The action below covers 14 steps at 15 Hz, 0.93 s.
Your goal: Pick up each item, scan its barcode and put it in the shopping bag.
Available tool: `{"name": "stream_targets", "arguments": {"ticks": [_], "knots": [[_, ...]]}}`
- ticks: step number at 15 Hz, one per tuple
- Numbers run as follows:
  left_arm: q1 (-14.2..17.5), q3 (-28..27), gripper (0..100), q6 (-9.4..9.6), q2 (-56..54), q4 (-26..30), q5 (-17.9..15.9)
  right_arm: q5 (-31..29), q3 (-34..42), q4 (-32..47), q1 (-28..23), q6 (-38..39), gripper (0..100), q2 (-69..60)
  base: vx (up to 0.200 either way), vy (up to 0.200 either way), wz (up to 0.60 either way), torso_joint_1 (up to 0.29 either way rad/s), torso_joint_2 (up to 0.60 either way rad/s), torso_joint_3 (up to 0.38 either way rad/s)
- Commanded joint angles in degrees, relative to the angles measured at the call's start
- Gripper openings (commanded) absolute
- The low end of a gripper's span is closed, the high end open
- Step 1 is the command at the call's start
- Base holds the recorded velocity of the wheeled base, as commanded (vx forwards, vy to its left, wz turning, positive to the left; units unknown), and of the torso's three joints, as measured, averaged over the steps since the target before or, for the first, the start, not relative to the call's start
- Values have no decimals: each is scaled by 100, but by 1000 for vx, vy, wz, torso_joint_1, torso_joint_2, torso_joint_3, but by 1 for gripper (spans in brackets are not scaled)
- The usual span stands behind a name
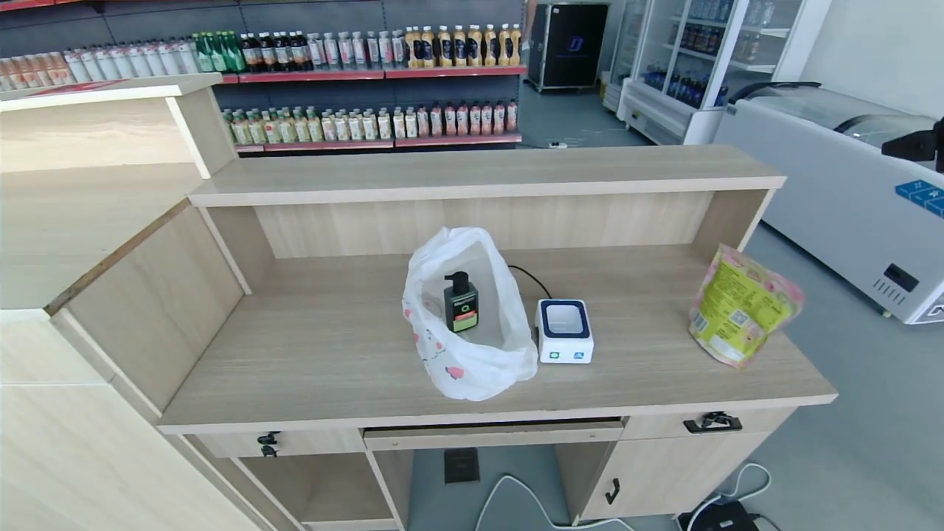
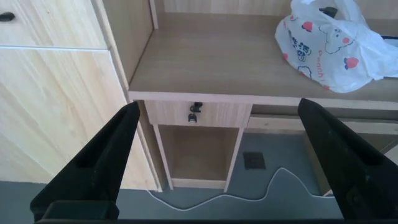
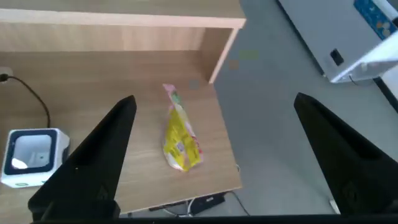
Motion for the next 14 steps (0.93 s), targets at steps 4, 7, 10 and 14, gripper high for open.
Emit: {"name": "stream_targets", "arguments": {"ticks": [4, 7, 10, 14], "knots": [[4, 0, 100, -1, 0, 0, 2, 3, -155, 470, -1495, 181, 100, 1485, 0, 0, 0, 0, 0, 0], [4, 0, 100, -1, 0, 0, 2, 715, -533, 452, -1521, 75, 100, 2100, 0, 0, 0, 0, 0, 0], [4, 0, 100, -1, 0, 0, 2, 1523, -612, 417, -1460, -338, 100, 2293, 0, 0, 0, 0, 0, 0], [4, 0, 100, -1, 0, 0, 2, 2200, -515, -409, -1038, 57, 100, 2258, 0, 0, 0, 0, 0, 0]]}}
